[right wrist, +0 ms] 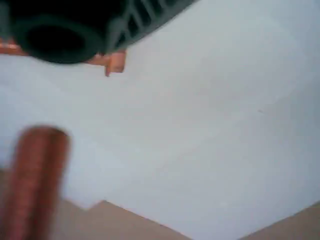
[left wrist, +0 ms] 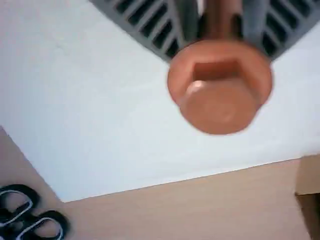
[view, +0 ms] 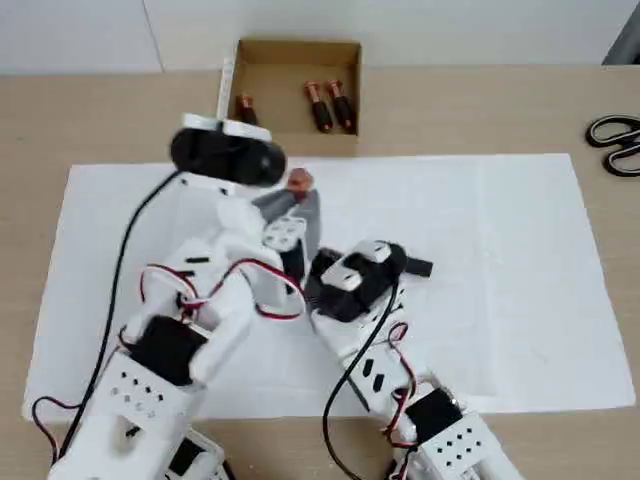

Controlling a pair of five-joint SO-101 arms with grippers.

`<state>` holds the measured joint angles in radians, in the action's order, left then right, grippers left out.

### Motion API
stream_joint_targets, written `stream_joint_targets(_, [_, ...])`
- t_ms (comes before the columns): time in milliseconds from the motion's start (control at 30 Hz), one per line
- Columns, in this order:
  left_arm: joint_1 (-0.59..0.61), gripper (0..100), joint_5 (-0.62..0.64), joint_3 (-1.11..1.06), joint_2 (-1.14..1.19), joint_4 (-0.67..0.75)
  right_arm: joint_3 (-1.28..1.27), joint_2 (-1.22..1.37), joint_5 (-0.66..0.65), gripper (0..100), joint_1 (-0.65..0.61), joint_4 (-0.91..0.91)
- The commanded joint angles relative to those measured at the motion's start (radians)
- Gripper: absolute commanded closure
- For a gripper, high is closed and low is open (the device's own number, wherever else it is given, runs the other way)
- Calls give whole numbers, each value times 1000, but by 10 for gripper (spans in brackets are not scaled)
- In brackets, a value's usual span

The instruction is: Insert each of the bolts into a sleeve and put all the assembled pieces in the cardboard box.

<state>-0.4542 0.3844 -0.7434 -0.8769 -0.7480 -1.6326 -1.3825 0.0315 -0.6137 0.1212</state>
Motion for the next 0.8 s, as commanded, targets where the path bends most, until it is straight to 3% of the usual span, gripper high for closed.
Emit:
stream_joint_targets(0, [-6,994,-34,-38,-6,104,3,-18,5,995,-7,-25])
stream_joint_targets(233, [-8,994,-32,-54,-8,109,3,-18,5,995,-4,-25])
stream_joint_targets(767, [-5,994,26,-54,-121,-32,3,-16,5,995,-2,-25])
